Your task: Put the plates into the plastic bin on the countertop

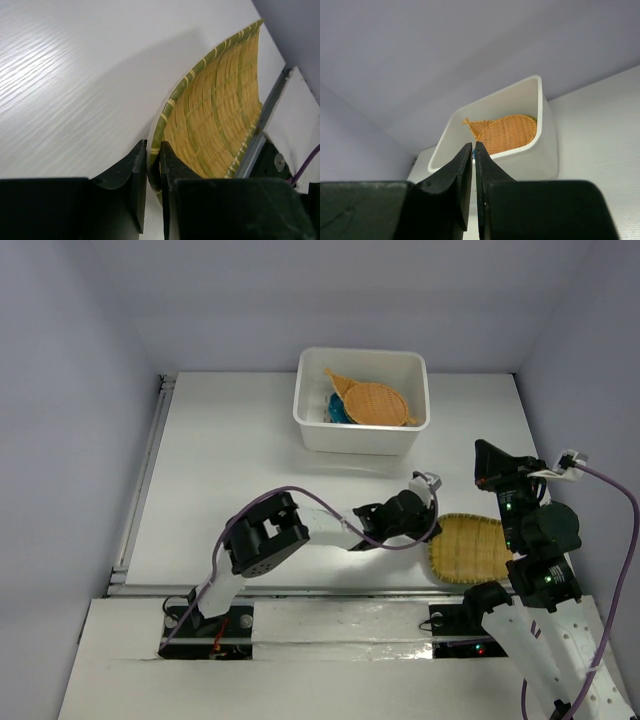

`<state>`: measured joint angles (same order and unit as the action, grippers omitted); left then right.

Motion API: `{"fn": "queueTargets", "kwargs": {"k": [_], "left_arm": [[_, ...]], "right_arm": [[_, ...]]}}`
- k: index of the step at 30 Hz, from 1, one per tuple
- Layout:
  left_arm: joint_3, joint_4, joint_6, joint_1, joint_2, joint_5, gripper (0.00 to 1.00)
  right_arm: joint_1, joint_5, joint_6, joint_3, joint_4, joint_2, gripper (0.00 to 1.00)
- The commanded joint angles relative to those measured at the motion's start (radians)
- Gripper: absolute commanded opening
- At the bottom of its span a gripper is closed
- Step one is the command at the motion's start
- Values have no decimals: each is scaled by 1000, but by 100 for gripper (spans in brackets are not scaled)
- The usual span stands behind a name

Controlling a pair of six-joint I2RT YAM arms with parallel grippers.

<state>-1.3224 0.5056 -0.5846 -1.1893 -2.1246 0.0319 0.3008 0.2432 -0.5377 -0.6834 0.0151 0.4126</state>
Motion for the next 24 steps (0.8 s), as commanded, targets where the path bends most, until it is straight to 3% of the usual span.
{"fn": "queueTargets", "kwargs": {"k": [1, 5, 12, 18, 24], "left_arm": [[124, -56, 65, 13, 156, -160, 0], [276, -38, 40, 49, 316, -254, 0], [500, -18, -4, 141, 636, -285, 0], [517, -35, 17, 268, 850, -253, 0], [441, -4, 38, 388, 916, -175, 0]], "right_arm": [[1, 1, 12, -15, -37, -12, 12], [1, 2, 8, -11, -38, -23, 12], [1, 37, -7, 19, -61, -93, 12], [1, 44, -8, 19, -60, -98, 12], [1, 39, -8, 21, -61, -90, 12]]}}
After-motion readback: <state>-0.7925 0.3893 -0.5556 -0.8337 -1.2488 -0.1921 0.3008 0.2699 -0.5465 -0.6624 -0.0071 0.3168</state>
